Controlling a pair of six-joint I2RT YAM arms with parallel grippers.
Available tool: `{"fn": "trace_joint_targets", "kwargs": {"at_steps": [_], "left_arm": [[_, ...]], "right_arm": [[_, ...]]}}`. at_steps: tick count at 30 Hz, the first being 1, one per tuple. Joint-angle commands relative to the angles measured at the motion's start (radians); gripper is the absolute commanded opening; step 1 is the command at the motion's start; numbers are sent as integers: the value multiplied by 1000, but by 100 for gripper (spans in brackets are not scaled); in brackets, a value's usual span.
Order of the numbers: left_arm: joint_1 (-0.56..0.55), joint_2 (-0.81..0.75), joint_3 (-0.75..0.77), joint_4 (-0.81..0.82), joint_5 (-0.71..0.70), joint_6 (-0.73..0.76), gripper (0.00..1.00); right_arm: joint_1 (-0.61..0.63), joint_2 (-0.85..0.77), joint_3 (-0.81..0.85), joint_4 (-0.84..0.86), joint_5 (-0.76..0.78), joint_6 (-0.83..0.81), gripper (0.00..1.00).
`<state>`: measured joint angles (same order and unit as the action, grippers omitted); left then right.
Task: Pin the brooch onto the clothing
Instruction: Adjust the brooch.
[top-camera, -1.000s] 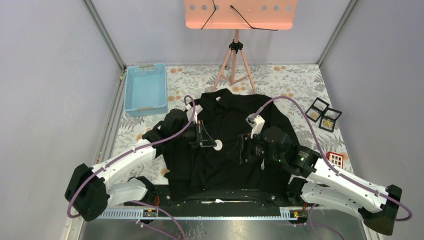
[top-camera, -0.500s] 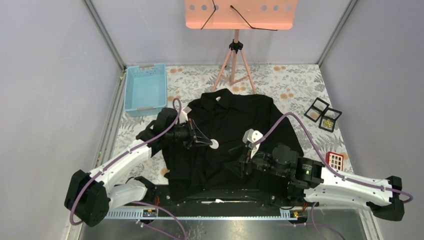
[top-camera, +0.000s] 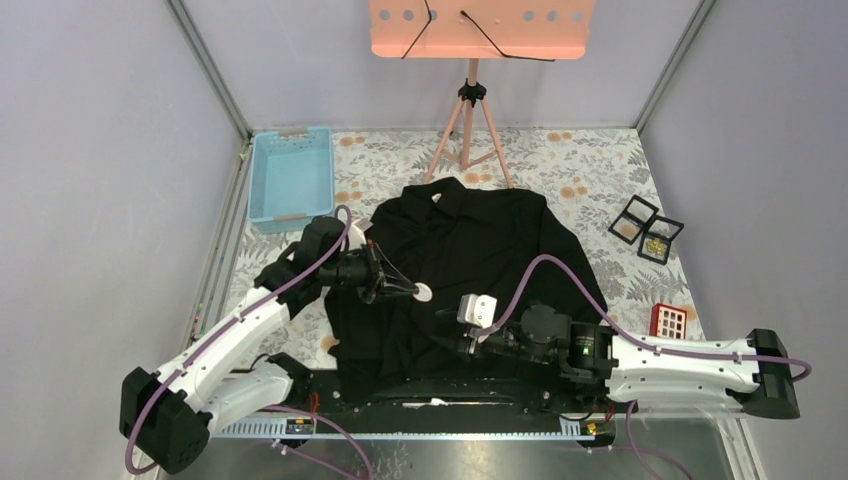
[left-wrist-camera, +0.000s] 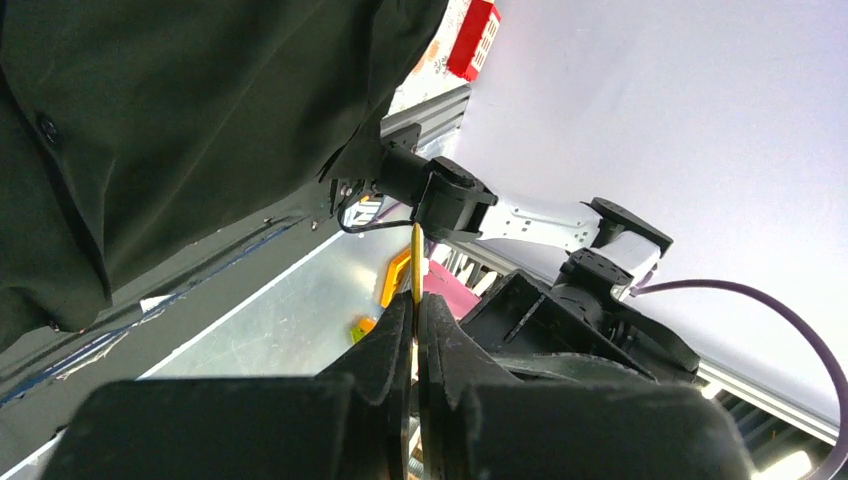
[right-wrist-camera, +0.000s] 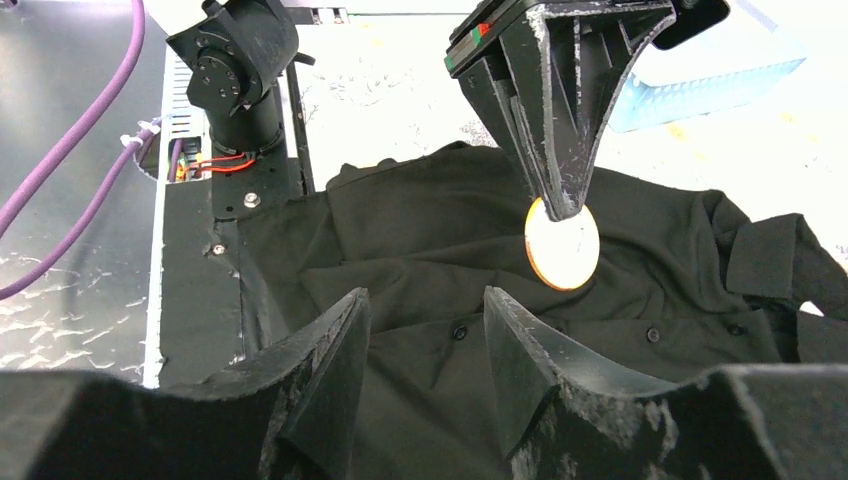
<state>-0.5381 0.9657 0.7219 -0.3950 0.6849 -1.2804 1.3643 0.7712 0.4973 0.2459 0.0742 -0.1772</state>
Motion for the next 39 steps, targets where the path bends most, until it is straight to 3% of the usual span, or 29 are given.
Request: {"fn": "trace_joint_targets", "kwargs": {"at_steps": [1,11,39], "left_arm": [[4,-26,64,-42,15,-30,0],[5,-63,56,-54,9,-41,0],[8,-88,49,-127,-6,-16,0]], "right_arm": [[36,27,3,122,52,-82,52],[47,102,-18,223,127,-117,49],[49,153,15,227,151,-146,45]]}}
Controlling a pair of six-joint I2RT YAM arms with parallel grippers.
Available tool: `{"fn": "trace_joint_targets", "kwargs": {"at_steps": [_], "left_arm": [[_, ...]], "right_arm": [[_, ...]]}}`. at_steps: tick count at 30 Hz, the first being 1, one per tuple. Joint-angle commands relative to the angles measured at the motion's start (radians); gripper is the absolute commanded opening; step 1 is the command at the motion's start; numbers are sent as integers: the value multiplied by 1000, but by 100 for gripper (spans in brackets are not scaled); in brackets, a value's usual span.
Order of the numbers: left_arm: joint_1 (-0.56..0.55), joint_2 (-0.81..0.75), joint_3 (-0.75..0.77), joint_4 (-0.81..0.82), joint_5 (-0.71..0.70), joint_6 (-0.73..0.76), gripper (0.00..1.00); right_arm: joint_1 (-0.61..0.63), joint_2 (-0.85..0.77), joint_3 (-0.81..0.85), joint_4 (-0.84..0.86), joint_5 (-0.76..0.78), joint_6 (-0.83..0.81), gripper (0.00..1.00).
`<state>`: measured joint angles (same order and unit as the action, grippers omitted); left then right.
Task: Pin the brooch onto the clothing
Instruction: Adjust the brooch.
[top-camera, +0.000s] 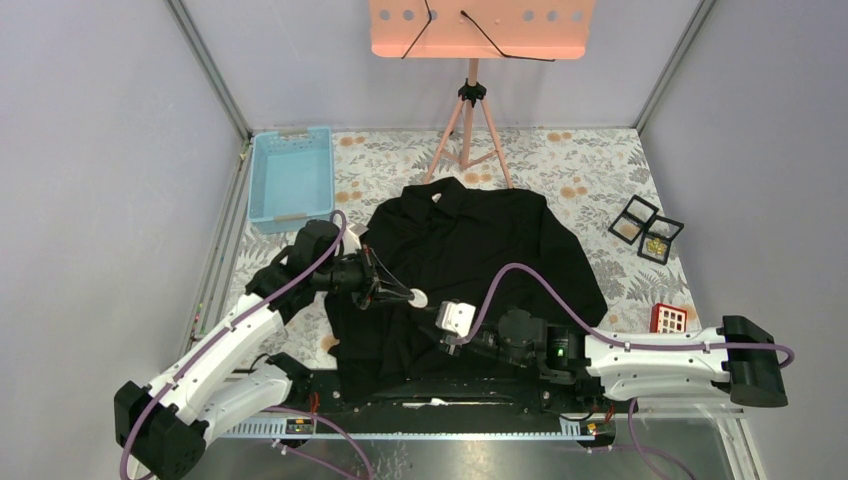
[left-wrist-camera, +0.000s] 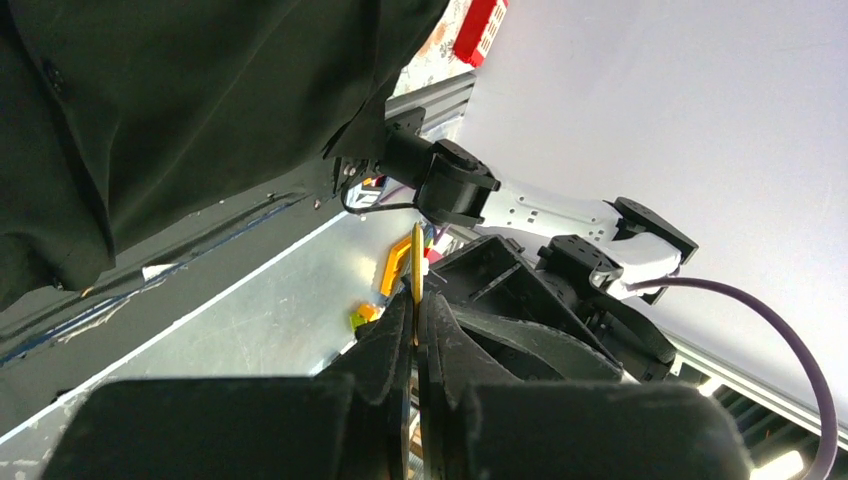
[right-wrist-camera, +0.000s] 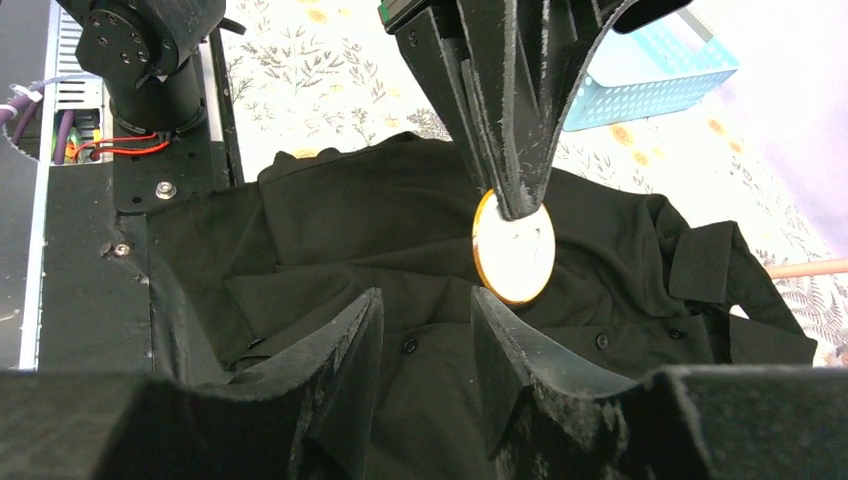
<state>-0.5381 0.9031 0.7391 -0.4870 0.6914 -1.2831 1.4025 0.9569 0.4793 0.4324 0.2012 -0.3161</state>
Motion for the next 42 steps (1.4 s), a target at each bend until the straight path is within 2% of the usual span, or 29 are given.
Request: {"fn": "trace_joint_targets", "kwargs": {"at_steps": [1,6,18,33,42], "left_arm": [[8,-24,32,-36,-13,-13,0],[7,-18,36,-36,-14,-13,0],[7,-22,39,-41,-4,-21,0],[7,-16,29,-58,-15,-14,0],[7,-22,30,-58,-8,-21,0]], "right_arm": [[10,-44,32,32,26,-10,45],[10,-74,23,14,36,-23,45],[9,36,29,106,56,-43,42],[11,30,46,110,70,-73,42],[10,102,62,137,66,-75,40]]}}
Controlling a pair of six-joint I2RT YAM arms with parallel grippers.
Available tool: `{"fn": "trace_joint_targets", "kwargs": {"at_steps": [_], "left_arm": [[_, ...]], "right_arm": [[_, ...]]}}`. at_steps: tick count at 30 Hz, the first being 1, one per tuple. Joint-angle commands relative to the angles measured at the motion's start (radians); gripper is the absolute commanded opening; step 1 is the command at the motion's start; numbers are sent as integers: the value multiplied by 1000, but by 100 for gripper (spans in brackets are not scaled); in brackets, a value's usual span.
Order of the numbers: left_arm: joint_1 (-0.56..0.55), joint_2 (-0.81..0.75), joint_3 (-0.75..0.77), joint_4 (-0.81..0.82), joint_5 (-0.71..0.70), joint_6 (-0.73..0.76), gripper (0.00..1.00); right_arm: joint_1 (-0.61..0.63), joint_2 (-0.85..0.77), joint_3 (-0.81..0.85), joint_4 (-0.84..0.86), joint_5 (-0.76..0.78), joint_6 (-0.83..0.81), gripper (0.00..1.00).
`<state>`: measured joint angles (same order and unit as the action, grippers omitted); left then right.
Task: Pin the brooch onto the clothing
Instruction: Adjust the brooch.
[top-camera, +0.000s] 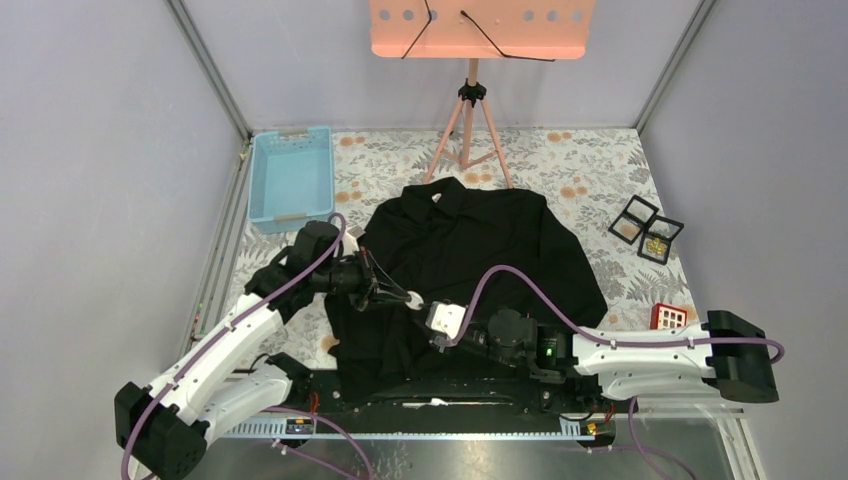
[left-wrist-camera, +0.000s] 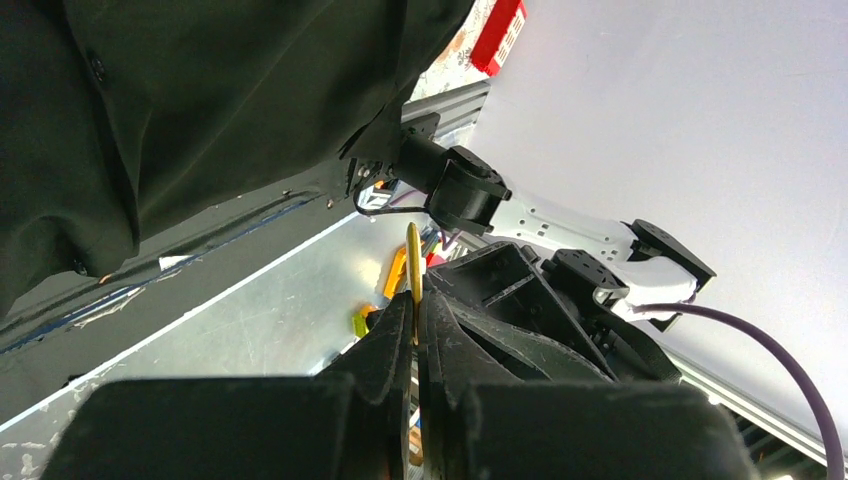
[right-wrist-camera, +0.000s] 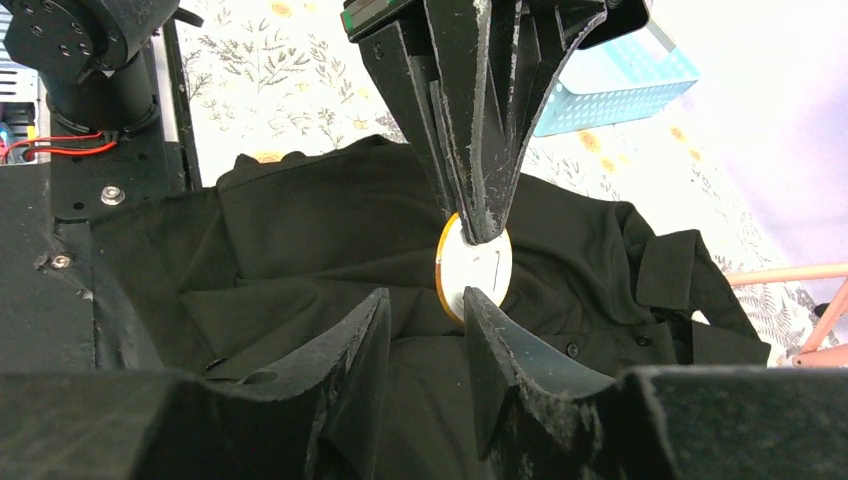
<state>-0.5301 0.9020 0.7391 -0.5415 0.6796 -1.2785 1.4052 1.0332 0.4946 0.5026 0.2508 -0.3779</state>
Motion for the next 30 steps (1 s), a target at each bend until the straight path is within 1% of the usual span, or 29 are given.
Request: {"fn": "trace_joint_targets", "kwargs": {"at_steps": [1,6,10,14,18,19,20,22,23,24,27,28,29,30], "left_arm": [[-1,-23,28,-3,3,-28,0],[-1,-23,28,-3,6,-31,0],[-1,-22,27,-3,8,-32,0],[-1,-22,26,3,9,-34,0],[1,-23,20,37,18,-38,0],[1,-23,19,44,19,-38,1],[1,-23,16,50,20,-39,4],[1,-23,11,69,23,-40,15],[1,-24,9,79,25,-36,26],[1,-25,11,82,24,-30,41],[2,-34,30,75,1,4,62],[2,-34,45,65,-13,20,71],[2,-32,59,48,-25,46,75],[4,-28,79,24,-43,97,77]], "right_arm": [[9,36,50,71,22,-15,40],[8,65,45,137,94,-35,38],[8,94,54,159,112,-47,36],[8,111,69,136,124,-47,26],[8,101,72,108,153,-32,14],[8,96,72,101,161,-25,10],[9,89,70,97,175,-15,7],[8,71,63,91,192,4,2],[7,61,60,87,201,17,0],[8,54,58,81,213,31,0],[8,38,54,60,224,79,0],[8,37,56,50,229,93,0],[8,37,60,37,233,108,0],[9,36,64,25,260,133,0]]}}
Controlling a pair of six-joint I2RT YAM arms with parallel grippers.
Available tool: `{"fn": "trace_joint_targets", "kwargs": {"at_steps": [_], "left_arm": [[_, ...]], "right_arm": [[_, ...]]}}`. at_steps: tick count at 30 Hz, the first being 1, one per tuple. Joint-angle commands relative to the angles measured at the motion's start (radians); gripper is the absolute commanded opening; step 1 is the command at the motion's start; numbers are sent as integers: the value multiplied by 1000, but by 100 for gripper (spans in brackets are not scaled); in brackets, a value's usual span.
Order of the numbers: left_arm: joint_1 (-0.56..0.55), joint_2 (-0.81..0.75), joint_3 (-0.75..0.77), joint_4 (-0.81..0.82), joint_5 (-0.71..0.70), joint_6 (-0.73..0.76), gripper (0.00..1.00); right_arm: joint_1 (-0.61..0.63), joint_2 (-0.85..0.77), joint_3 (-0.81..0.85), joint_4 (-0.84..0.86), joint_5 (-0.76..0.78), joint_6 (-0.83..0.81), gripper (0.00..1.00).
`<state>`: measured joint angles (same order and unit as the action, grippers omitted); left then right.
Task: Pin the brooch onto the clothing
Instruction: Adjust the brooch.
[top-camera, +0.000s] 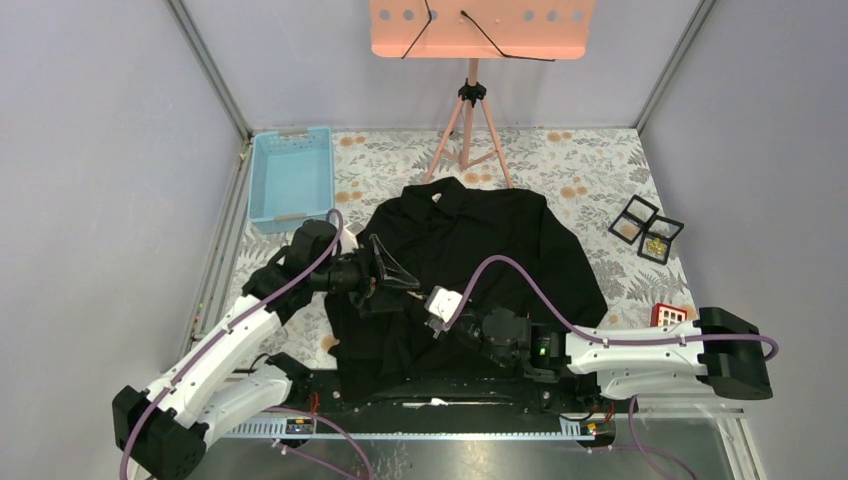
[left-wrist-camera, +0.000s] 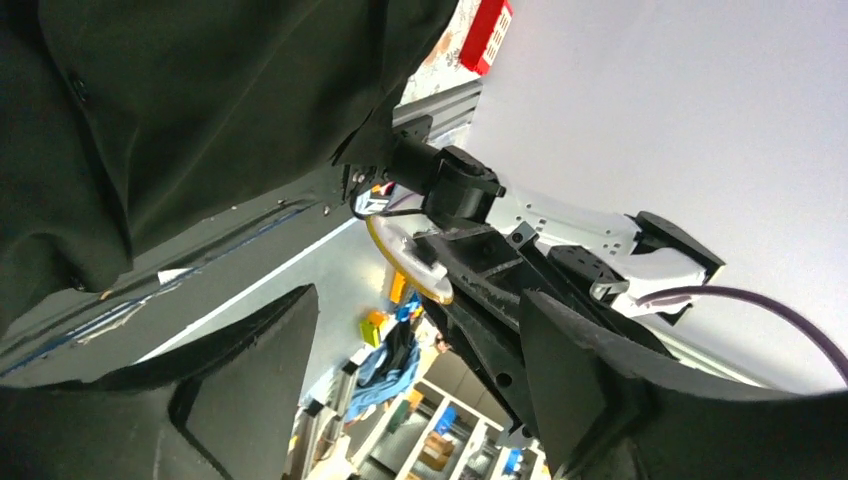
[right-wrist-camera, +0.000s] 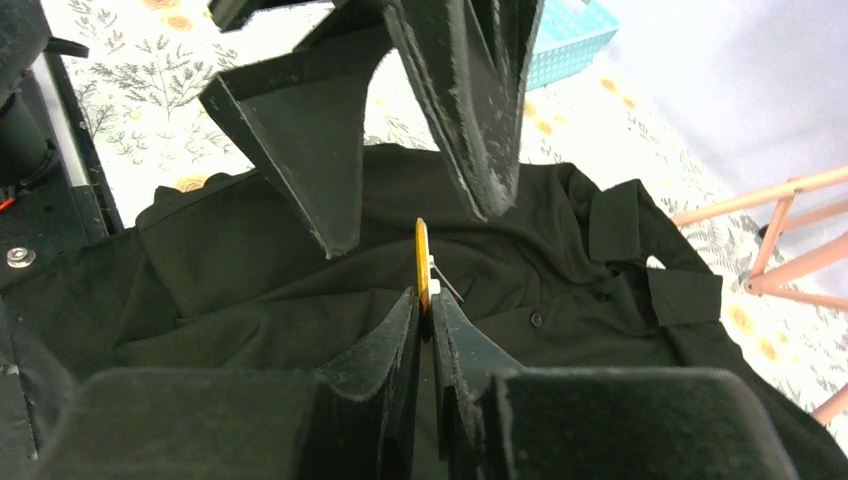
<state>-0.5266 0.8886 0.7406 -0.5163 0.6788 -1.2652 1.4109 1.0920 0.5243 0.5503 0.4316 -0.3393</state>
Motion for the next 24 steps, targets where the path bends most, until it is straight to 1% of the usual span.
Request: {"fn": "trace_joint_targets", "kwargs": {"at_steps": [1,3,5,7,9,11,12,14,15,17,20,23,24], "left_arm": [[3,-10,99,-32,-66,127,78],[5,-18,155,-89,-148,229,79],[5,-46,208,-138,-283,347,80],[4,-100,231,-141,-439,457,80],[-3,-172,209,-79,-577,554,81],[-31,-239,152,25,-630,625,88],[-56,-256,131,68,-641,653,89],[-141,-242,138,100,-648,739,90],[-207,-206,166,82,-669,786,90],[-369,-139,249,28,-845,927,89],[-604,-65,311,7,-1118,1090,89],[-769,-16,316,64,-1309,1225,89],[-814,0,309,111,-1370,1271,89]], "right_arm": [[2,-21,36,-31,109,126,0],[3,-30,38,-59,148,186,0],[3,-59,37,-101,176,251,0],[0,-95,47,-172,206,319,0],[-12,-136,77,-275,232,407,0],[-44,-183,127,-401,225,509,0],[-71,-207,145,-474,201,567,0],[-152,-250,201,-612,102,698,0],[-200,-270,217,-655,35,757,0],[-282,-302,249,-717,-109,867,0],[-354,-314,319,-814,-223,961,0],[-397,-310,373,-886,-299,1071,0],[-416,-310,383,-907,-321,1125,0]]}}
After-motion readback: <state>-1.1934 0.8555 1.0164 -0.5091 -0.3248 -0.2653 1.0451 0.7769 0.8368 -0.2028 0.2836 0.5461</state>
